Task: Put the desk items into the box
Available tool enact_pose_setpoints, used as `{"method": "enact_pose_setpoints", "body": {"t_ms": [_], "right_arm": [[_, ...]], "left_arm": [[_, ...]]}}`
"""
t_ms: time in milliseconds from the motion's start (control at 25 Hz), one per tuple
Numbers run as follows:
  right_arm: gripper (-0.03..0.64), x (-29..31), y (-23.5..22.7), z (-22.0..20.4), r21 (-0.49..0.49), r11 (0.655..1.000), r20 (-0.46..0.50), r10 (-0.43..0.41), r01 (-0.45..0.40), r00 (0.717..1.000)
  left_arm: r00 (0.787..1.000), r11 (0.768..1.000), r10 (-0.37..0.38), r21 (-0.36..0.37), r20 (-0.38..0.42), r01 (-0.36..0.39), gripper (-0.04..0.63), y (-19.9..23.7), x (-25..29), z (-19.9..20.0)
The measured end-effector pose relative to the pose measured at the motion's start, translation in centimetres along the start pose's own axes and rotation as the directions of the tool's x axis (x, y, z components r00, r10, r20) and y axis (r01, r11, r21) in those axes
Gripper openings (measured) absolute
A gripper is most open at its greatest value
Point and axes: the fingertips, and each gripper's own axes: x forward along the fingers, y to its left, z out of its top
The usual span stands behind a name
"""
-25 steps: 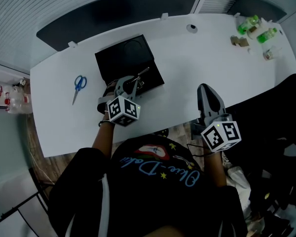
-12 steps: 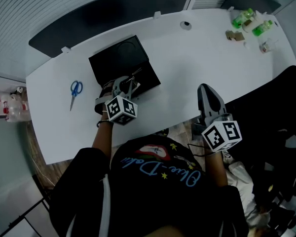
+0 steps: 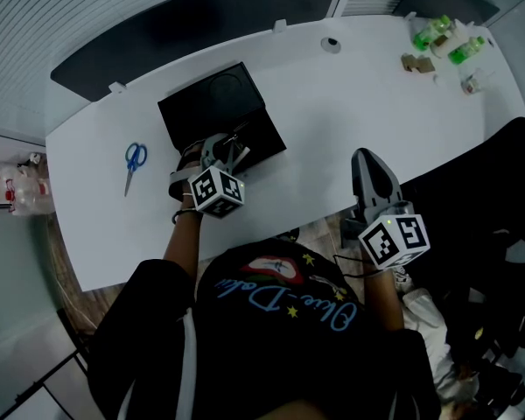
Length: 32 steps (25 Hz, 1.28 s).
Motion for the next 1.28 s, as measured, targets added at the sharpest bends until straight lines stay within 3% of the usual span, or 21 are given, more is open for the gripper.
{"method": "enact_pose_setpoints", "body": {"t_ms": [320,640,880,1280], "right_arm": [[0.021,0.1,0.2,0.1,-0.016,1.000,-0.001,0.003,-0.003,1.000],[0.021,0.2,0.2,0.0,-0.011,1.000,-0.001,0.010,-0.010,1.000],[0.020,0.2,0.2,-0.1,-0.011,1.000,-0.006,0.013,-0.013,1.000],[0.020,0.3,0.3,-0.4,0.004,1.000,-0.009,0.030,-0.030,1.000]], "left_arm": [[0.997,0.999,-0.043,0.015,-0.065,0.044,0.020,-0.6,0.5,-1.1],[0.991,0.997,-0.081,-0.015,-0.106,0.079,0.021,-0.9,0.1,-1.0],[0.989,0.995,-0.091,0.031,-0.113,0.095,0.029,-1.5,0.2,-1.2],[0.985,0.990,-0.137,-0.043,-0.107,0.133,0.134,-2.4,-0.7,-1.4]]}}
